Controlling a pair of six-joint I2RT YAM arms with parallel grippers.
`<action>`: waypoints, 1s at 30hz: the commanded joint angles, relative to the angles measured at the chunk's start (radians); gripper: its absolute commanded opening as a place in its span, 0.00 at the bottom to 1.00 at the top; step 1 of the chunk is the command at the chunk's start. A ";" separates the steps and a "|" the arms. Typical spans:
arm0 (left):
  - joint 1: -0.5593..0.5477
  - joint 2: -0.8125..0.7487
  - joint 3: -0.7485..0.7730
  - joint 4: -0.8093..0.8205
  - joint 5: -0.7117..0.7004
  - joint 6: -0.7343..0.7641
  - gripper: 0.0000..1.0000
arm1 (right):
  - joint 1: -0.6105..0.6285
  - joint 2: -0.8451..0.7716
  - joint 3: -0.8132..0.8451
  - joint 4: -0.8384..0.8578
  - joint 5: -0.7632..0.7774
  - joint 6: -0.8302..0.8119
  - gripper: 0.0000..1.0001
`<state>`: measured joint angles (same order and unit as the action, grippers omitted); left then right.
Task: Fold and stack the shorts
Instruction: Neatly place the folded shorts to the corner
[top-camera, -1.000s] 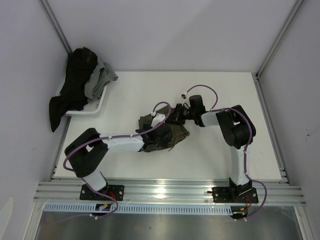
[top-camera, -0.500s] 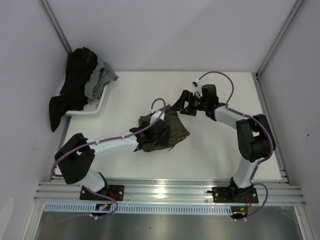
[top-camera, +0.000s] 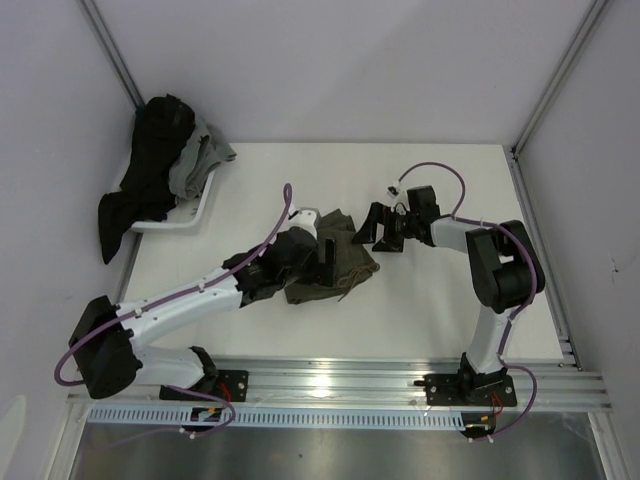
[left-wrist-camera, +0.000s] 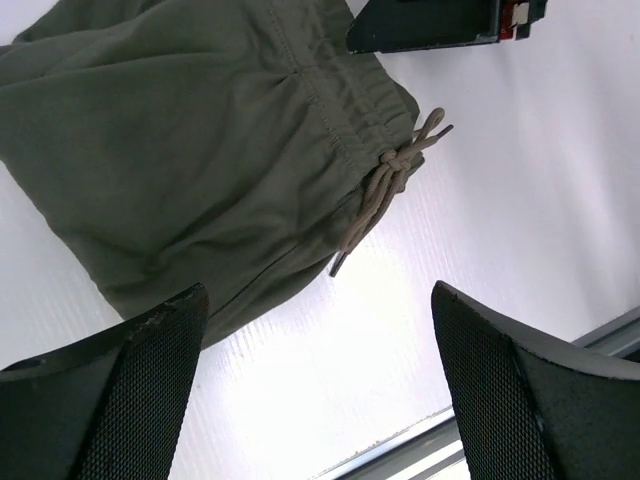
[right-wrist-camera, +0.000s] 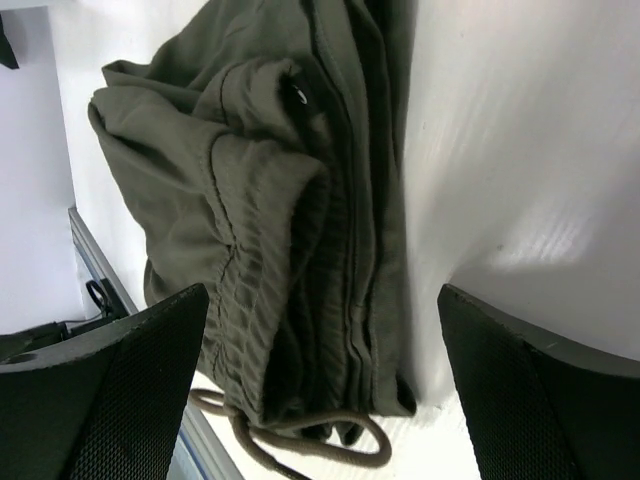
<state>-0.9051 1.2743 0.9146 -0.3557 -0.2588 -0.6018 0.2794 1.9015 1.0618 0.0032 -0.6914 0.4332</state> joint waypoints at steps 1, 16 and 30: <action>0.012 -0.065 -0.005 -0.028 0.013 -0.010 0.93 | 0.023 0.027 -0.003 0.014 0.007 -0.031 1.00; 0.037 -0.150 -0.045 -0.060 0.010 -0.015 0.93 | 0.132 0.123 0.041 -0.133 0.093 -0.112 0.84; 0.114 -0.283 -0.100 -0.108 0.043 -0.006 0.94 | -0.162 -0.079 -0.273 0.288 0.157 0.346 0.00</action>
<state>-0.8009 1.0206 0.8227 -0.4530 -0.2306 -0.6022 0.2531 1.9114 0.9340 0.1432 -0.6682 0.5865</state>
